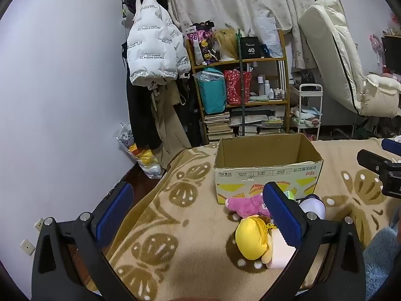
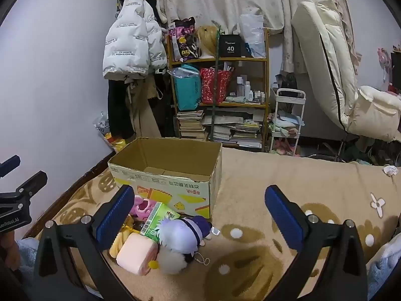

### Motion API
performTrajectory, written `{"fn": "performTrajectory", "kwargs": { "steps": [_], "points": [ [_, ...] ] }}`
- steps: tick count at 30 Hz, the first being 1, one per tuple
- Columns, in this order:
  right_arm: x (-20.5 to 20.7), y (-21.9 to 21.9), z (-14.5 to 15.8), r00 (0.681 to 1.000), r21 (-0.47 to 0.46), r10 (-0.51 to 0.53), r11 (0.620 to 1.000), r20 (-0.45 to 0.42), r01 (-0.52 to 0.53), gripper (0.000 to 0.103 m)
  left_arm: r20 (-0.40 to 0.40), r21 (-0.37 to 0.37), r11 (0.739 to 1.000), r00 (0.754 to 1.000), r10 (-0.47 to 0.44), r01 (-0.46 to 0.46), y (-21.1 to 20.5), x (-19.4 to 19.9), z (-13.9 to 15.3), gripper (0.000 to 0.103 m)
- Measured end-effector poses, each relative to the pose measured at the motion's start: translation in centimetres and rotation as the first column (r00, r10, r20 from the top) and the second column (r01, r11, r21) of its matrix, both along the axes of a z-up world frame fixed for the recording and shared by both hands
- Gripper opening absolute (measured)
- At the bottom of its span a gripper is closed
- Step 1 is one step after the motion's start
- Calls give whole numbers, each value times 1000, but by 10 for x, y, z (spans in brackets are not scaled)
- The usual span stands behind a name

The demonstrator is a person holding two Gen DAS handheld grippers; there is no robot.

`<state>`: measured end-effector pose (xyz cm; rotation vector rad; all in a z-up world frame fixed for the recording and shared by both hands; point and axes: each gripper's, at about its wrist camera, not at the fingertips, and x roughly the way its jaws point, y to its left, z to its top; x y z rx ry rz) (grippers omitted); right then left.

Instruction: Organize soft objects

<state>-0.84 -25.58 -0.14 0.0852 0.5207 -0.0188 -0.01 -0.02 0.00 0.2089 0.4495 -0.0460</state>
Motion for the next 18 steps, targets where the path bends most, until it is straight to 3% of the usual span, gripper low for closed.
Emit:
{"fn": "performTrajectory", "kwargs": {
  "steps": [18],
  "points": [
    [0, -3, 0, 1000, -3, -15, 1000, -9, 15, 103, -5, -15, 1000, 1000, 1, -1, -1, -2, -4, 102]
  ]
}}
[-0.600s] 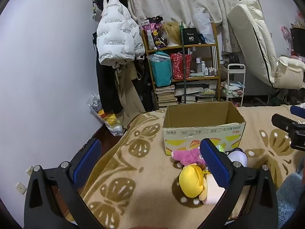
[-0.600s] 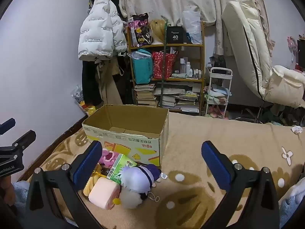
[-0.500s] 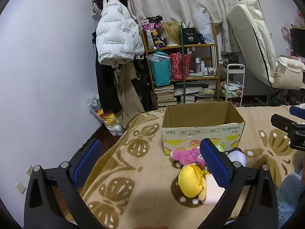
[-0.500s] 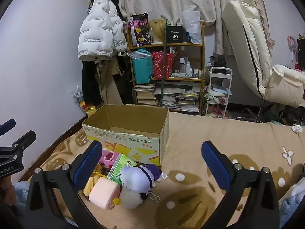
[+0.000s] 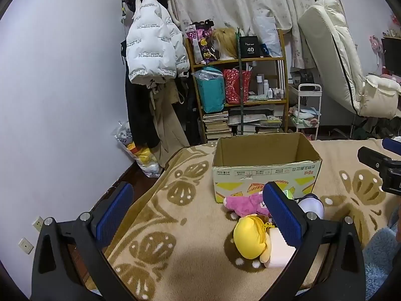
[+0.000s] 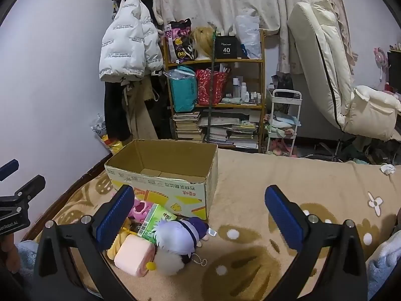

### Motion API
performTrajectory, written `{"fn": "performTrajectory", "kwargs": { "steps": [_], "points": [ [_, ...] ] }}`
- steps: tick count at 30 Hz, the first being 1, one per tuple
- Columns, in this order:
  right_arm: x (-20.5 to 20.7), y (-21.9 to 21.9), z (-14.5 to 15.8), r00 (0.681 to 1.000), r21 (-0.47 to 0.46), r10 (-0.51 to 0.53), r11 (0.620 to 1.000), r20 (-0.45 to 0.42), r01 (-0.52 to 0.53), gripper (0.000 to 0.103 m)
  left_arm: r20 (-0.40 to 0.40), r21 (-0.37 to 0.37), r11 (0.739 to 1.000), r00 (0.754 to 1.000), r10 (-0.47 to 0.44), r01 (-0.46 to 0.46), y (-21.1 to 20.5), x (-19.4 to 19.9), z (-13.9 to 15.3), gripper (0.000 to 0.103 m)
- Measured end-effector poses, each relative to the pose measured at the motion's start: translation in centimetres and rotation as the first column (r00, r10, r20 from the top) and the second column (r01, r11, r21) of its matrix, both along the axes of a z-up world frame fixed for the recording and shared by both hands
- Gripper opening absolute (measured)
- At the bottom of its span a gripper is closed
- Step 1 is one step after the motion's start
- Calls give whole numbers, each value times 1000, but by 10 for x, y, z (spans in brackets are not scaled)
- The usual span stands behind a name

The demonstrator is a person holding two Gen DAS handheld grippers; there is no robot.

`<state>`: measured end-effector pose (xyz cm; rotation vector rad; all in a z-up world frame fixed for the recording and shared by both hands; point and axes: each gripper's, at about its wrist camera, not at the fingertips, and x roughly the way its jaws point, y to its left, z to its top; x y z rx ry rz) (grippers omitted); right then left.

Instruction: Organize soft objects

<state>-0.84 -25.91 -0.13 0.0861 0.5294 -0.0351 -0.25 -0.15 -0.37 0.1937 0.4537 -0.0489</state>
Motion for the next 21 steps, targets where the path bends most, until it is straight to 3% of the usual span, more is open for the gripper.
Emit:
{"fn": "performTrajectory", "kwargs": {
  "steps": [21],
  "points": [
    [-3, 3, 7, 1000, 2, -15, 1000, 20, 14, 103, -9, -8, 1000, 1000, -6, 6, 0, 2, -1, 102]
  ]
}}
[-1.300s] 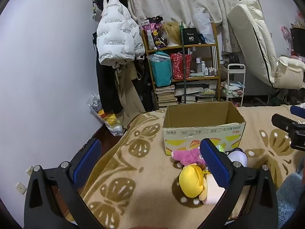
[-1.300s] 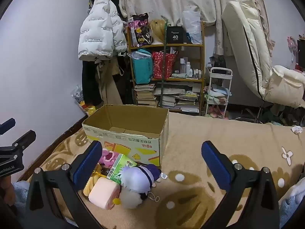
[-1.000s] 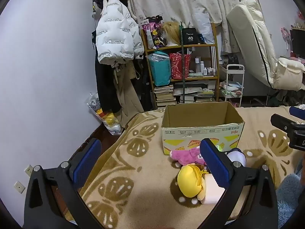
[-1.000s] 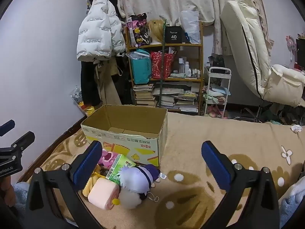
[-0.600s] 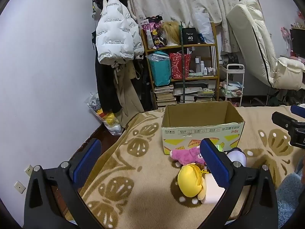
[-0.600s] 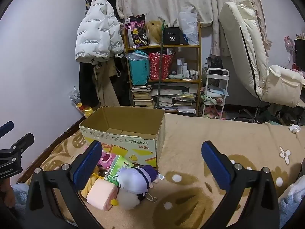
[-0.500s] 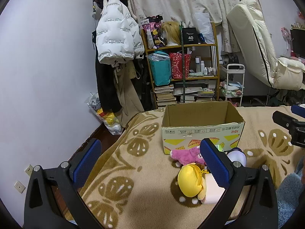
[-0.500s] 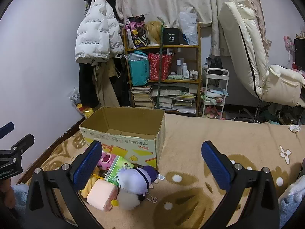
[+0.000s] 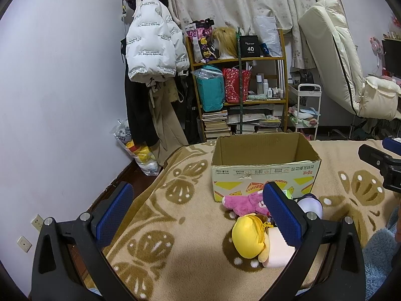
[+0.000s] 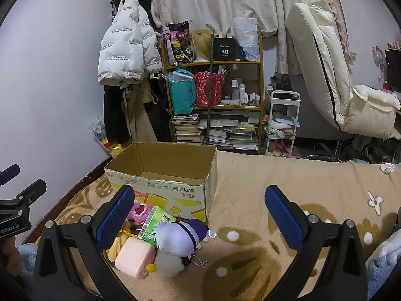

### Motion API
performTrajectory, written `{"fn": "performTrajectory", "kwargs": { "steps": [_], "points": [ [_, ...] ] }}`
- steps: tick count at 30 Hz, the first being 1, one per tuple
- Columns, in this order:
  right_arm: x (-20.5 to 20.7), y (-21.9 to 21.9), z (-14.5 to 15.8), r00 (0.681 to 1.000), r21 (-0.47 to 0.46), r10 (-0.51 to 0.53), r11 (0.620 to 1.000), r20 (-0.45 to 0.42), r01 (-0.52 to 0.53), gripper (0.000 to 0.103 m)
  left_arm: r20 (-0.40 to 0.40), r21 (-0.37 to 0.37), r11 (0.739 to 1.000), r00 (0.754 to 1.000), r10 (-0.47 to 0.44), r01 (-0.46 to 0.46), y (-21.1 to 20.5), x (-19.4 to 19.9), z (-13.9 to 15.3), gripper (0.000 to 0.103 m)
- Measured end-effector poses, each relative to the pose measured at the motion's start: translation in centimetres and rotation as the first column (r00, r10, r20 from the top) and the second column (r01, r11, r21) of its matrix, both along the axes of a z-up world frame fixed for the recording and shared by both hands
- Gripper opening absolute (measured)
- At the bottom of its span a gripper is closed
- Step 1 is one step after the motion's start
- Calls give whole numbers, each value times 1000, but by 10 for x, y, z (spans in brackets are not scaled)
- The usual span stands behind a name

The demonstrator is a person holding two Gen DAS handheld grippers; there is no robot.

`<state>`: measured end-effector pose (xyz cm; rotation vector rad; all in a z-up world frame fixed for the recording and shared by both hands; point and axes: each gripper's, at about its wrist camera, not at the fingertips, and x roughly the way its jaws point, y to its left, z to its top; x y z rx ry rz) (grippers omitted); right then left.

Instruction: Organize soft objects

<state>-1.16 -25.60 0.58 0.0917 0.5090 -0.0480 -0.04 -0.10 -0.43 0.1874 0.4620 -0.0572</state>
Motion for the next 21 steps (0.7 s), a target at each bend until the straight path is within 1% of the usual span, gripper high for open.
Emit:
{"fn": "performTrajectory", "kwargs": {
  "steps": [21],
  "points": [
    [0, 0, -1, 1000, 13, -7, 1000, -2, 7, 103, -5, 1, 1000, 1000, -6, 6, -1, -1, -2, 102]
  ]
}}
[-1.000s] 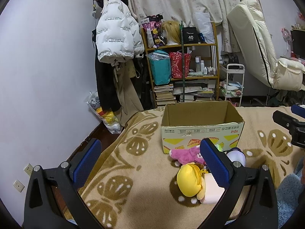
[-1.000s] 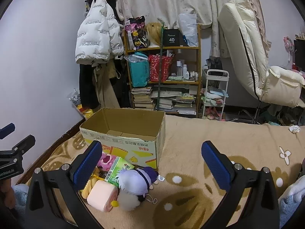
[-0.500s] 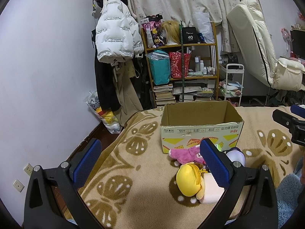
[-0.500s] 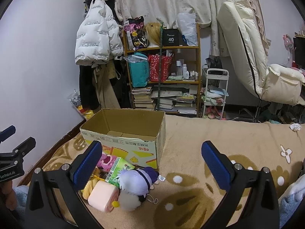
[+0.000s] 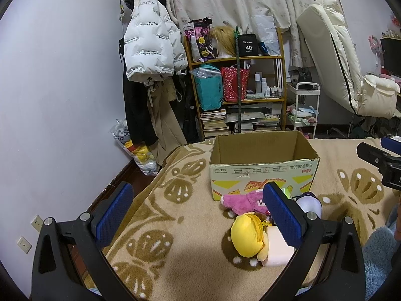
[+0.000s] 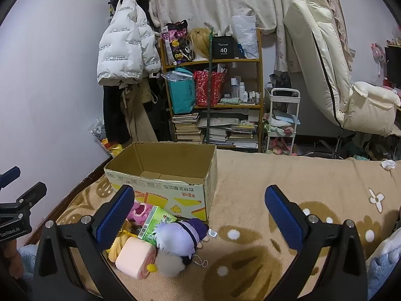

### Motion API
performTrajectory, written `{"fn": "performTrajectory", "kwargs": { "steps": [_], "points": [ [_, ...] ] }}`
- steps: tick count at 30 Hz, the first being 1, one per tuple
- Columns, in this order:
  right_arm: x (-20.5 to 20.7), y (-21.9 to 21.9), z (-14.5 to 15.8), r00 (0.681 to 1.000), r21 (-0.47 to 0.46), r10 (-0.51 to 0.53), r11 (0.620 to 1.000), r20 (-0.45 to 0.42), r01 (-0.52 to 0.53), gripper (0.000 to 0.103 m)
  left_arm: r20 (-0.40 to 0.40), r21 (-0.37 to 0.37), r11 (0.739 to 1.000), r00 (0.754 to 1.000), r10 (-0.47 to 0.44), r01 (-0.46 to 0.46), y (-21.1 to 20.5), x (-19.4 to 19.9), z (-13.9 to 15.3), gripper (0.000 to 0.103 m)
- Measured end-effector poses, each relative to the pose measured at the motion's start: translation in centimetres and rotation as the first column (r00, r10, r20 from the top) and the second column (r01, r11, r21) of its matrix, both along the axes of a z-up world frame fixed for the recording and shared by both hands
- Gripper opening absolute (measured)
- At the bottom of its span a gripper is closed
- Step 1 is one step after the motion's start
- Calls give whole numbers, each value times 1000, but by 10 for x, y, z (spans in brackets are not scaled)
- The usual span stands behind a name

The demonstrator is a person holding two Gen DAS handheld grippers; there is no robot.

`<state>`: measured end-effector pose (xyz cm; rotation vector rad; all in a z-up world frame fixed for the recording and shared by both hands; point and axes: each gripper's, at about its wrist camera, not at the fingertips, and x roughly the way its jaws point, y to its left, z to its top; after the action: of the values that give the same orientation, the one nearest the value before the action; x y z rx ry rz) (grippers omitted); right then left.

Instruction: Organize soft objects

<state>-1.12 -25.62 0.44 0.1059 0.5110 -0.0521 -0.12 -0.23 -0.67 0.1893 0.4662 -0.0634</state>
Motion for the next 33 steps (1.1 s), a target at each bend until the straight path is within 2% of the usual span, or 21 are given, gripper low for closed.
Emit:
{"fn": "performTrajectory", "kwargs": {
  "steps": [33],
  "points": [
    [1, 8, -8, 1000, 3, -8, 1000, -4, 8, 103, -5, 2, 1000, 1000, -3, 3, -1, 1, -2, 102]
  ]
}}
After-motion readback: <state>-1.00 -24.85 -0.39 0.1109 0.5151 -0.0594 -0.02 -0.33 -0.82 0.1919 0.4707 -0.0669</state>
